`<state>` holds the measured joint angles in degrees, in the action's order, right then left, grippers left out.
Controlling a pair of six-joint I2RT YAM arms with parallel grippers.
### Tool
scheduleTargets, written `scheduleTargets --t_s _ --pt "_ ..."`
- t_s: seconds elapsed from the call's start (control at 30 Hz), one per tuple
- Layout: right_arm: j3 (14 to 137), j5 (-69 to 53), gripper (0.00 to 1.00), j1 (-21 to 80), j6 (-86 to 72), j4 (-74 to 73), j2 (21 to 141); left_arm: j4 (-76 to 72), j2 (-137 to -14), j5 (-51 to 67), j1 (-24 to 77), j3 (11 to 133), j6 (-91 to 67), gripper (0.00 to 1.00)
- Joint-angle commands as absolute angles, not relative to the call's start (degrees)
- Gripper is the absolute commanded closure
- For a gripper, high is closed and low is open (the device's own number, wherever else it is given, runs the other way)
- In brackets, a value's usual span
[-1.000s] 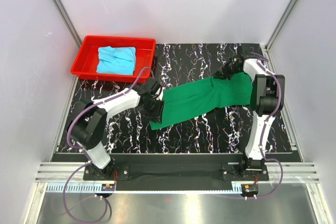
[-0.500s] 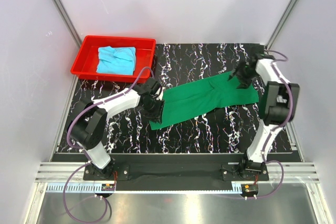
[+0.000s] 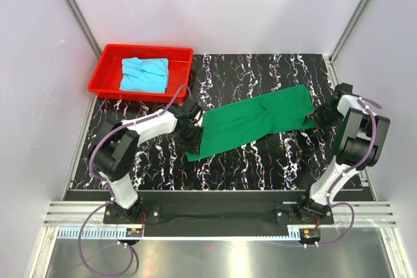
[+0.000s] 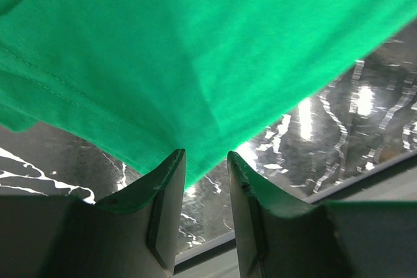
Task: Fold and stack the t-shirts
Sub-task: Fold the tshirt
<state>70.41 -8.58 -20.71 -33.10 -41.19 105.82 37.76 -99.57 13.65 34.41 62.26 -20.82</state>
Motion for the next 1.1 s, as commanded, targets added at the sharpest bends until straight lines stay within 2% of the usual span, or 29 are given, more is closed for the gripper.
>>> scheduleTargets --t_s 0.0,0.23,0.33,0.37,0.43,0.5,0.7,0.83,0.9,1.0,1.03,1.07 --pt "69.3 -9.9 0.36 -22.4 -34.0 -35.8 106.1 37.8 -101.7 11.4 34.0 61.2 -20.4 0.63" --pt "72.2 -7.5 0.37 -23.0 -33.1 -31.6 109.6 38.2 -104.3 11.2 33.8 58.0 -21.0 0.65" --pt "74.7 -7.1 0.41 -23.0 -32.2 -28.8 112.1 38.1 -104.8 12.8 33.9 57.3 -20.9 0.65" --pt "76.6 -7.1 0.45 -23.0 -31.9 -28.5 114.1 38.3 -105.2 13.4 34.1 57.3 -20.7 0.66" --pt "79.2 -6.8 0.61 -23.0 -31.6 -27.3 116.3 38.9 -105.5 13.9 34.6 57.5 -20.6 0.67" --pt "84.0 -5.9 0.7 -22.9 -31.2 -27.5 119.6 39.8 -105.6 14.4 35.9 57.7 -20.3 0.67" --pt "99.3 -7.0 0.71 -22.9 -29.4 -27.2 129.0 39.2 -107.3 22.8 42.2 60.6 -20.7 0.67" --pt "109.6 -9.8 0.71 -22.4 -30.7 -27.3 136.5 38.8 -108.8 27.6 47.2 66.5 -22.1 0.66" --pt "114.7 -11.1 0.71 -22.2 -32.9 -27.8 139.9 38.8 -108.5 30.6 49.1 68.7 -22.8 0.61" --pt "119.9 -12.0 0.68 -21.6 -33.3 -29.1 141.7 40.3 -104.3 32.4 49.6 73.4 -22.5 0.44" --pt "121.2 -12.3 0.66 -21.4 -33.1 -30.0 141.9 41.3 -103.0 32.0 49.4 74.5 -21.9 0.41" --pt "124.7 -12.2 0.56 -21.4 -32.6 -31.4 142.5 42.5 -100.4 31.1 49.1 75.6 -20.5 0.38"
